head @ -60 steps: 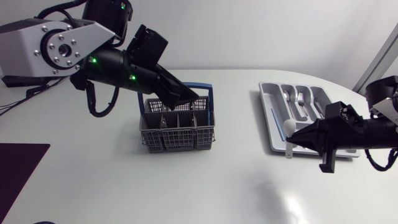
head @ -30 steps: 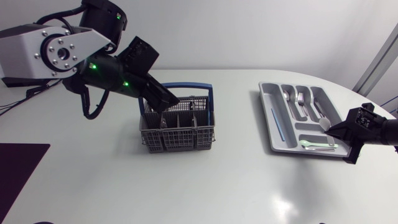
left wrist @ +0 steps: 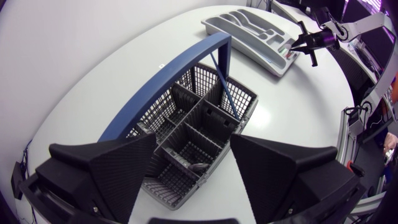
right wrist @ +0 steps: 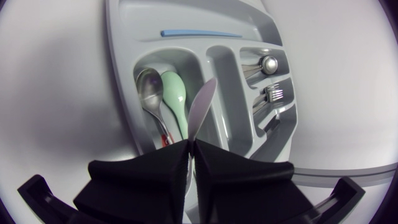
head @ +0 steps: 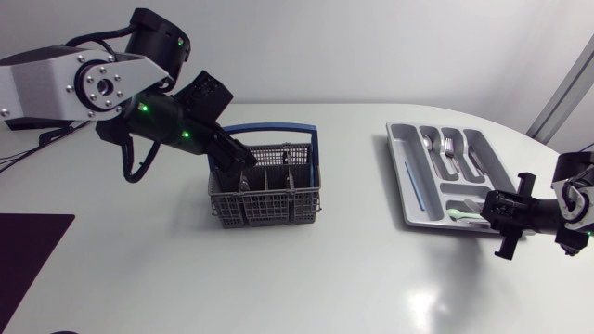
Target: Unload the cutlery basket into the drawer organizer.
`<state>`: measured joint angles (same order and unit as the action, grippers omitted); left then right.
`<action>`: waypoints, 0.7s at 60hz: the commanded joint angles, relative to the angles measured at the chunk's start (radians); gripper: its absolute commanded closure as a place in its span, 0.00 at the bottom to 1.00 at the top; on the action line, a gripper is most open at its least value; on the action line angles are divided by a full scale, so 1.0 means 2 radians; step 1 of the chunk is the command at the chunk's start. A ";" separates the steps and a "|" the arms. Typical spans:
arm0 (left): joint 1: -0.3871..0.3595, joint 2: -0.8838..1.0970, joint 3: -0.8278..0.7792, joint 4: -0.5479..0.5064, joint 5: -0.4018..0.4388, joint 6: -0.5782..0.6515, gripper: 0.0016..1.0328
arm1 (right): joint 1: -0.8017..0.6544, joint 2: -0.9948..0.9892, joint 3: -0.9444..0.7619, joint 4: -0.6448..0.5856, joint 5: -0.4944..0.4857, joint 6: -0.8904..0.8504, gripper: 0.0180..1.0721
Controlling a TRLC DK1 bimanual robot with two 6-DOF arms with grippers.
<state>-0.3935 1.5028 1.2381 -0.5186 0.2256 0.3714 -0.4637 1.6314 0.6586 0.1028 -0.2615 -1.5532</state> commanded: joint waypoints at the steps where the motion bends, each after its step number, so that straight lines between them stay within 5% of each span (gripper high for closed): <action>1: 0.008 0.011 -0.015 -0.008 -0.005 0.015 0.19 | 0.013 0.017 -0.020 0.021 0.020 -0.010 0.75; 22: 0.017 0.022 -0.023 -0.011 -0.005 0.026 0.19 | 0.018 -0.008 -0.018 0.028 0.032 0.020 0.29; 42: -0.001 0.026 -0.029 -0.011 -0.026 0.054 0.20 | 0.018 -0.077 -0.004 -0.054 0.003 0.086 0.14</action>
<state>-0.3767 1.5520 1.2095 -0.5274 0.1883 0.4225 -0.4271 1.5146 0.6415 0.0303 -0.2424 -1.4158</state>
